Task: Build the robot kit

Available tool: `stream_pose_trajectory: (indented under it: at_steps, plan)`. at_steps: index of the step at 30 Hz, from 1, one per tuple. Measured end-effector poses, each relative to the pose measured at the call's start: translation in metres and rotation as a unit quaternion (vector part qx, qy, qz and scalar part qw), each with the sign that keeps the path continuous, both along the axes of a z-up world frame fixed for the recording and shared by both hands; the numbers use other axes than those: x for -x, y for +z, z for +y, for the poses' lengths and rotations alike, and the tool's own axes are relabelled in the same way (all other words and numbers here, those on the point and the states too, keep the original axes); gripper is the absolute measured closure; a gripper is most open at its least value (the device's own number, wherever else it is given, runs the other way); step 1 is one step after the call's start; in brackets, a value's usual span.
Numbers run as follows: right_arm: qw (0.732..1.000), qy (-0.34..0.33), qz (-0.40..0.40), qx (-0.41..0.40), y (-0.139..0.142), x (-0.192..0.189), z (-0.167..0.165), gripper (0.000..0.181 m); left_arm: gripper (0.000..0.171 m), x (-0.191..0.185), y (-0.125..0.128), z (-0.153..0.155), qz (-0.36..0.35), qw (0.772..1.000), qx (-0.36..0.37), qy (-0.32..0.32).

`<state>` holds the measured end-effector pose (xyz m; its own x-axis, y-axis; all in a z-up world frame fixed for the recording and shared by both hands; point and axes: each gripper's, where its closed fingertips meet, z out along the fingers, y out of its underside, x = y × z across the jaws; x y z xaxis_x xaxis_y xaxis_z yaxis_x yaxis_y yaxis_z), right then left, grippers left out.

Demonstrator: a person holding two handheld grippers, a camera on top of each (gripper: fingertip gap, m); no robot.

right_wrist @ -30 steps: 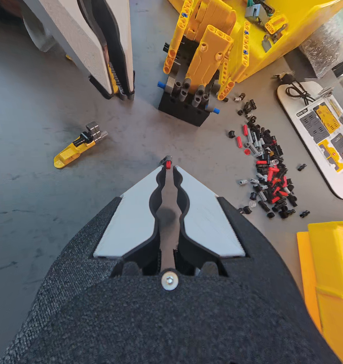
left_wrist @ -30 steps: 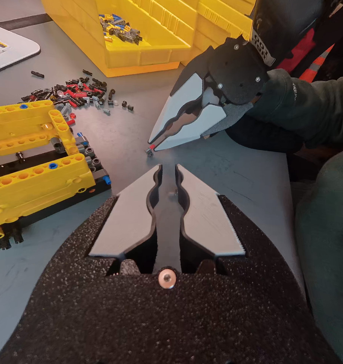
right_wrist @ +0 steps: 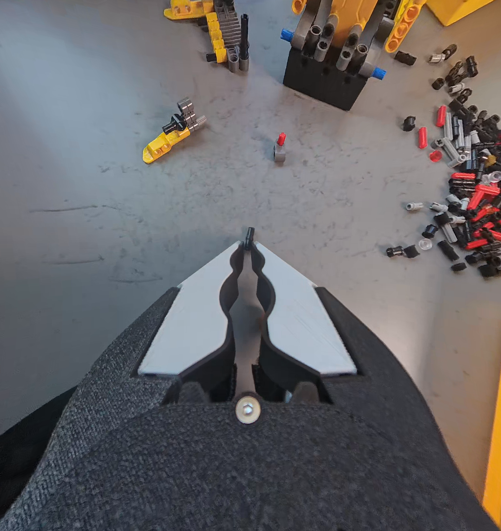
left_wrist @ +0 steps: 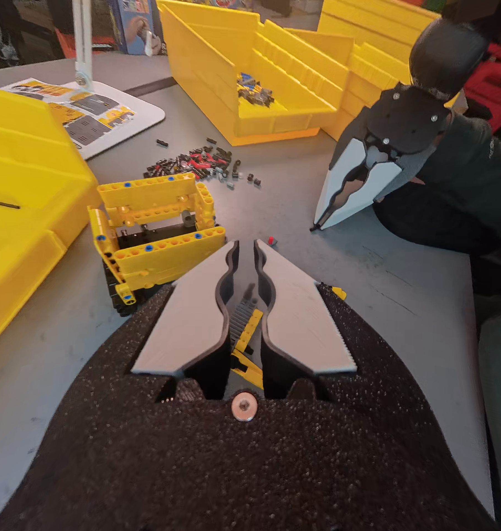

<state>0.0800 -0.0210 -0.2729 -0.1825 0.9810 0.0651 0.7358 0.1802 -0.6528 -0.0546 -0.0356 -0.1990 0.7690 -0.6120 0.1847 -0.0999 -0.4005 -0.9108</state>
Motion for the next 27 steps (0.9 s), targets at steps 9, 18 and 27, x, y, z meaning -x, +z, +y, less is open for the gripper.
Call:
stream_pose_trajectory:
  at_steps: [9,18,27]
  plan:
    - [0.997,0.073,0.007,-0.007,0.0,0.025,-0.045,0.178,0.163,0.018,0.007,0.008,-0.011,0.999,-0.016,0.048]
    - [0.996,0.08,0.026,0.0,0.005,0.024,-0.046,0.164,0.163,0.015,0.004,0.007,-0.007,0.999,-0.016,0.044]
    - [0.968,-0.044,0.243,-0.037,0.119,0.007,0.003,0.159,0.159,0.016,0.003,0.01,-0.005,0.998,-0.029,0.05]
